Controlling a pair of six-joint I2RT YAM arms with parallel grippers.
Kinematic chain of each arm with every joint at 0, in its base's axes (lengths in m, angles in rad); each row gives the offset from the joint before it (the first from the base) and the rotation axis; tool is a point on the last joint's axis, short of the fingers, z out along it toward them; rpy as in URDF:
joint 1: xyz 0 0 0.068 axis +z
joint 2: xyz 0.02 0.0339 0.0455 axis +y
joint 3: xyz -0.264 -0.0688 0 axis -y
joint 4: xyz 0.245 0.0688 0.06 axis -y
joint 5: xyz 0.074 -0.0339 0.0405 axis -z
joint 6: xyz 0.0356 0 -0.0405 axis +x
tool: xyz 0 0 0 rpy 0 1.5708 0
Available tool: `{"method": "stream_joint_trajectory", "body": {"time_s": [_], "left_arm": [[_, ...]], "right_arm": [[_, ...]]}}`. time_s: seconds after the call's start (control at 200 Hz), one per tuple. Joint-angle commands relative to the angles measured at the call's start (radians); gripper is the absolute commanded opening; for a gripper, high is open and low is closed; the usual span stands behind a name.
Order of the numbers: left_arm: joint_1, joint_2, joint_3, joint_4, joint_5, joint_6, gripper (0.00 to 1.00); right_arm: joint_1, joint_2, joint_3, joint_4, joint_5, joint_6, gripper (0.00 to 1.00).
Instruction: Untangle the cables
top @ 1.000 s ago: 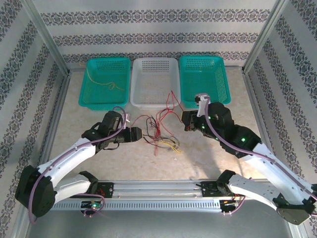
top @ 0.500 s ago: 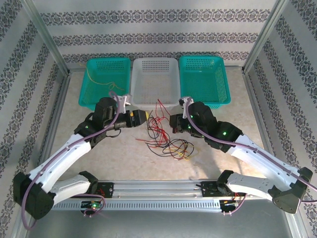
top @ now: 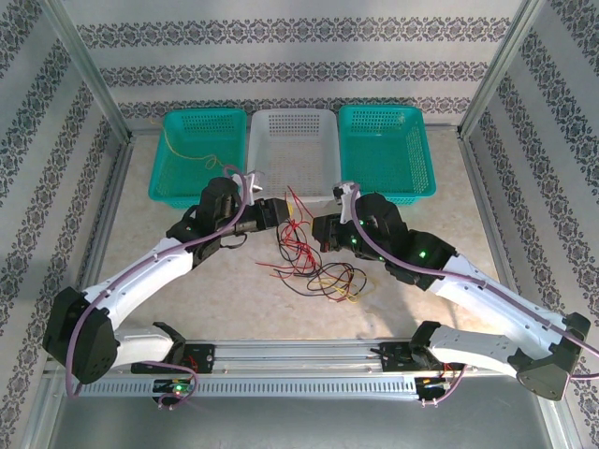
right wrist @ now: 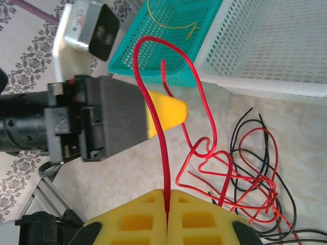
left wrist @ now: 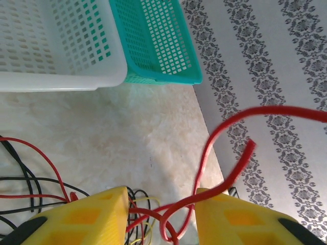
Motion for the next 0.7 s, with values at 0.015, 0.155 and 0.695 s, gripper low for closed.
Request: {"method": "stream_joint_trajectory", "body": {"time_s": [0.015,0.155,0.695], "left_arm": [[-0.012,0.018,-0.003,0.090,-0.035,-0.021,0.37],[-0.010,0.023,-0.016,0.099,-0.082,-0.042,0.22],[0.094,-0.141,-0.504,0.684,-0.450,-0.735,0.00]], "right_arm": [[0.020,-0.005,-0.013,0.054,-0.025,-0.001,0.00],[0.022,-0.018,-0.019,0.051,-0.021,-0.007,0.00],[-0.087,-0.216,-0.148,0.045,0.062,0.048,0.00]]}}
